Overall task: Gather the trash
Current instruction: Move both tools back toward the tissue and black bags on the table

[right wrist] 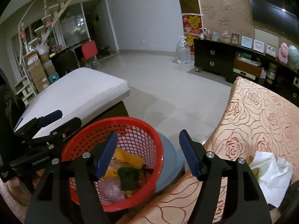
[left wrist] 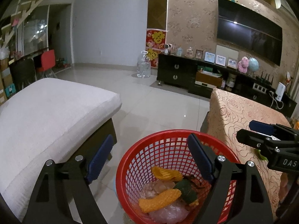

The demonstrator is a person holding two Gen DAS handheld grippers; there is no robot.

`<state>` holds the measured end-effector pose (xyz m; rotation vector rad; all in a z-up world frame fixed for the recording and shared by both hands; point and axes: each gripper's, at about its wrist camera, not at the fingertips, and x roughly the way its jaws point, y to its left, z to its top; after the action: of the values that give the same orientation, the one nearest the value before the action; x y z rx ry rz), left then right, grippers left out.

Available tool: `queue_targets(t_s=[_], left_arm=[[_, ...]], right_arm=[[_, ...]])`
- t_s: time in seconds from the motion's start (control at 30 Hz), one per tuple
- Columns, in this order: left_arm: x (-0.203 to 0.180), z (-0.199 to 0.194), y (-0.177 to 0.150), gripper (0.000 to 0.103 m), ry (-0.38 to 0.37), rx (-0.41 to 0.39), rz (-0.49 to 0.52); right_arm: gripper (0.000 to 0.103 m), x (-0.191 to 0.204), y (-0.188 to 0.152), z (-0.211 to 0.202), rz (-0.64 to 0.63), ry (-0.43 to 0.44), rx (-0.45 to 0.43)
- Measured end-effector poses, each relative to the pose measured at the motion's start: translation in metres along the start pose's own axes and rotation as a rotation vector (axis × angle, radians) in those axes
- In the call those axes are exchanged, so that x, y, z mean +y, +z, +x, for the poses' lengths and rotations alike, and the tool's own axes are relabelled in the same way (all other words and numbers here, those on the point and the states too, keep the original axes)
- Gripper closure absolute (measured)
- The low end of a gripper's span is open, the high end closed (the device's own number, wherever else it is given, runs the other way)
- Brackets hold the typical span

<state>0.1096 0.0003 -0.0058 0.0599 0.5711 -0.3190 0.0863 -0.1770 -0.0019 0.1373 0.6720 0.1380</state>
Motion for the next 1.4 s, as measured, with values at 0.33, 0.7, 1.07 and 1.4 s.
queue_targets(t_s=[0.33, 0.7, 1.07, 1.4], left_arm=[[-0.011, -0.008, -0.002, 0.024, -0.023, -0.032, 0.02], [-0.047, -0.017, -0.002, 0.024, -0.1, -0.063, 0.072], [-0.089, -0.022, -0.006, 0.024, -0.169, -0.074, 0.135], [-0.144, -0.013, -0.015, 0.024, -0.26, -0.029, 0.222]], right_arm=[[0.033, -0.025, -0.007, -0.024, 0.04, -0.061, -0.027], [0.033, -0.084, -0.042, -0.079, 0.093, -0.267, -0.052], [0.032, -0.164, -0.104, -0.137, 0.262, -0.477, -0.019], [0.032, -0.219, -0.135, -0.156, 0.427, -0.547, -0.012]])
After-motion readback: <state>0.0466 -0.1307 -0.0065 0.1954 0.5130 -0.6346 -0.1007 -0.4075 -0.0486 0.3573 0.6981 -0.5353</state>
